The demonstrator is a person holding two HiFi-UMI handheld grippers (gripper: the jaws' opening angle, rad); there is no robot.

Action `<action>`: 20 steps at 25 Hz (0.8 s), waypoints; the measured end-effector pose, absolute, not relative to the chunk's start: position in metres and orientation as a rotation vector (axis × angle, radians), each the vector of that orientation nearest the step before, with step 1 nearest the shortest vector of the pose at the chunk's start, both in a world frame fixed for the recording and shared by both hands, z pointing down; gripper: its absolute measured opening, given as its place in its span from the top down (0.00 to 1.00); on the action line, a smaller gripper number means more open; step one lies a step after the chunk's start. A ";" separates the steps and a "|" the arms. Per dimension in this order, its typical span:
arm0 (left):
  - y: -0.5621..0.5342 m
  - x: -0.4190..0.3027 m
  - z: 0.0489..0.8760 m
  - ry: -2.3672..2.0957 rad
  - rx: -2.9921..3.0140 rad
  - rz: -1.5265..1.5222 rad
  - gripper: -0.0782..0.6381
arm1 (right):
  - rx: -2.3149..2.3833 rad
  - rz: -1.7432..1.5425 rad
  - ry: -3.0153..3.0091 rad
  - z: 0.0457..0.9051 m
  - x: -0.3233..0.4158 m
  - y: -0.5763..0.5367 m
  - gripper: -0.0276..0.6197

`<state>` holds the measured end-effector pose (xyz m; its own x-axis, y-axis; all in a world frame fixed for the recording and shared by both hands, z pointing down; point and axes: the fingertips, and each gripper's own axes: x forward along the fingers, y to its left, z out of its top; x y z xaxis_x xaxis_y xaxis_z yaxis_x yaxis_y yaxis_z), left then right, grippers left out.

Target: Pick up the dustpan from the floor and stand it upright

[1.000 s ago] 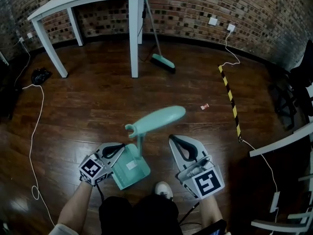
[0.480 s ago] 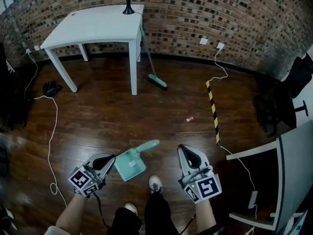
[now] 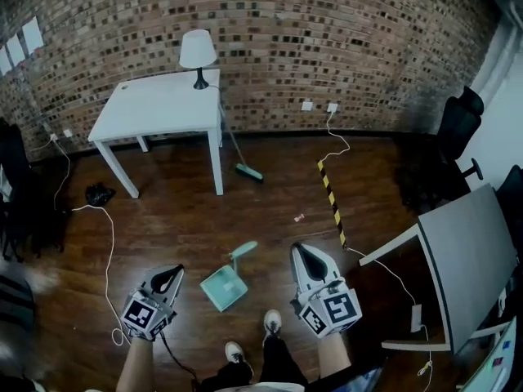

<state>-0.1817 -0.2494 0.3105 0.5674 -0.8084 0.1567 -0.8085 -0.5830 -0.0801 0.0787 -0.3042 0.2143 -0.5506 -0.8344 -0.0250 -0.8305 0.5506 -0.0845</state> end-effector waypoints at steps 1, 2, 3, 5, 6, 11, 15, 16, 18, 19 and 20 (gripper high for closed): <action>-0.247 -0.186 0.298 -1.467 2.771 0.250 0.88 | -1.458 -0.097 2.697 0.207 0.075 -0.298 0.95; -0.248 -0.189 0.285 -1.504 2.758 0.214 0.88 | -1.459 -0.090 2.684 0.200 0.073 -0.293 0.95; -0.250 -0.189 0.274 -1.541 2.741 0.179 0.88 | -1.455 -0.077 2.675 0.191 0.073 -0.289 0.95; -0.256 -0.183 0.258 -1.602 2.711 0.134 0.88 | -1.436 -0.047 2.669 0.177 0.076 -0.285 0.95; -0.258 -0.179 0.253 -1.626 2.701 0.124 0.88 | -1.425 -0.034 2.671 0.171 0.078 -0.283 0.95; -0.259 -0.166 0.218 -1.719 2.708 0.092 0.88 | -1.345 -0.013 2.672 0.153 0.077 -0.277 0.95; -0.252 -0.151 0.196 -1.755 2.721 0.041 0.88 | -1.273 -0.013 2.674 0.138 0.069 -0.272 0.95; -0.251 -0.145 0.191 -1.759 2.725 0.039 0.88 | -1.268 -0.006 2.676 0.134 0.072 -0.271 0.95; -0.251 -0.134 0.183 -1.759 2.741 0.038 0.88 | -1.275 0.006 2.667 0.127 0.079 -0.270 0.95; -0.250 -0.131 0.180 -1.754 2.751 0.044 0.88 | -1.289 0.009 2.658 0.125 0.082 -0.271 0.95; -0.249 -0.129 0.179 -1.750 2.761 0.057 0.88 | -1.306 0.009 2.649 0.124 0.085 -0.271 0.95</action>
<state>-0.1292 -0.2487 0.1786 0.4288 -0.9026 -0.0387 -0.8982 -0.4213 -0.1258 0.0846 -0.2707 0.1239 -0.5945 -0.7859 -0.1704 -0.7870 0.6121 -0.0773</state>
